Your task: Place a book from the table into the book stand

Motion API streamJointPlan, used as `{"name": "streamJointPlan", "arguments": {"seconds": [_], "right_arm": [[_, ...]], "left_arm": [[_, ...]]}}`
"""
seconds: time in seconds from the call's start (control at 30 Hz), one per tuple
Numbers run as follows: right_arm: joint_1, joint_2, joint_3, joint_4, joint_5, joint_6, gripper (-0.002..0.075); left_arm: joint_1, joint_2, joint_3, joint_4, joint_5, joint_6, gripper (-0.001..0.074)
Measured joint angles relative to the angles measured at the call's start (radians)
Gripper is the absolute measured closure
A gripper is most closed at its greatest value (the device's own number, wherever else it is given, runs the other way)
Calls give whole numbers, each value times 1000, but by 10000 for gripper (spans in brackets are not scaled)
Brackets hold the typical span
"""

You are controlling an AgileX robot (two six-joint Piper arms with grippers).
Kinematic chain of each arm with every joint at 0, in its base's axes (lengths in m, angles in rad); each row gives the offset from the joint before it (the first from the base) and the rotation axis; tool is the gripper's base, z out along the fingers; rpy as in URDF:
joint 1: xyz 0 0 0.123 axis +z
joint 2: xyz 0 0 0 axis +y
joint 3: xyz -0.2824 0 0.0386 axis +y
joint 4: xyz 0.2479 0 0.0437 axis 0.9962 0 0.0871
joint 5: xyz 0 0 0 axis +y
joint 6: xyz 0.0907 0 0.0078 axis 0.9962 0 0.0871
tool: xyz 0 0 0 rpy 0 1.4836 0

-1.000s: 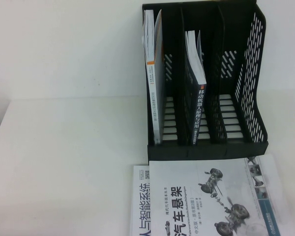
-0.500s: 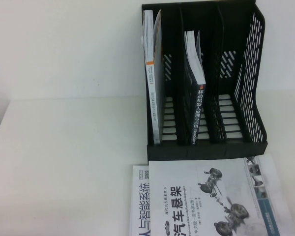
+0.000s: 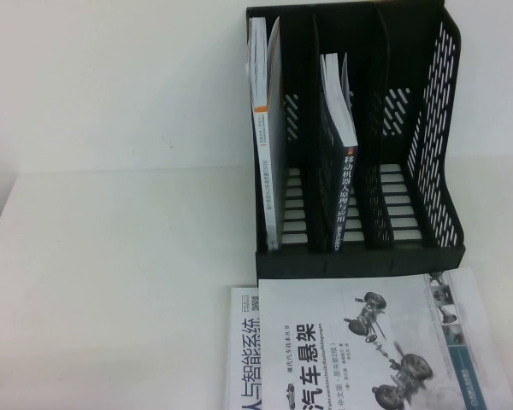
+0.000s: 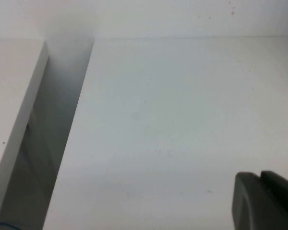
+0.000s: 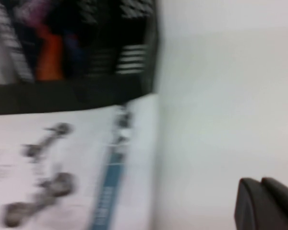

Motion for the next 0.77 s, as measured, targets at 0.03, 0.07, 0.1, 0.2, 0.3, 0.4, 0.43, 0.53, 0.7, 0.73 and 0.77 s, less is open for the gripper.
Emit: {"name": "streamJointPlan", "arguments": {"seconds": [0.03,0.07,0.1,0.2,0.3,0.4,0.43,0.53,0.7,0.73,0.77], "right_arm": [[-36,0,15,5,-8,-20,729],[-67,0,32,7,-13,-32,729],[-89,0,51,9,-21,-39,729],[-144,0,105,11,-55,-47,729],[-171,0,115,9,-111,-74,729],[-182,0,119,5,-127,-99,729],[-183,0,119,3,-130,-108,729],[-187,0,119,3,-132,-153,729],[-187,0,121,3,-136,-201,729],[-187,0,121,3,-136,-205,729],[-187,0,121,3,-136,-205,729]], "left_arm": [[0,0,0,0,0,0,737],[0,0,0,0,0,0,737],[0,0,0,0,0,0,737],[0,0,0,0,1,0,737],[0,-2,0,2,1,0,737],[0,-2,0,2,1,0,737],[0,-2,0,2,1,0,737],[0,-2,0,2,1,-2,737],[0,-2,0,4,1,-2,737],[0,-2,0,4,1,-2,738],[0,-2,0,4,1,-2,737]]}}
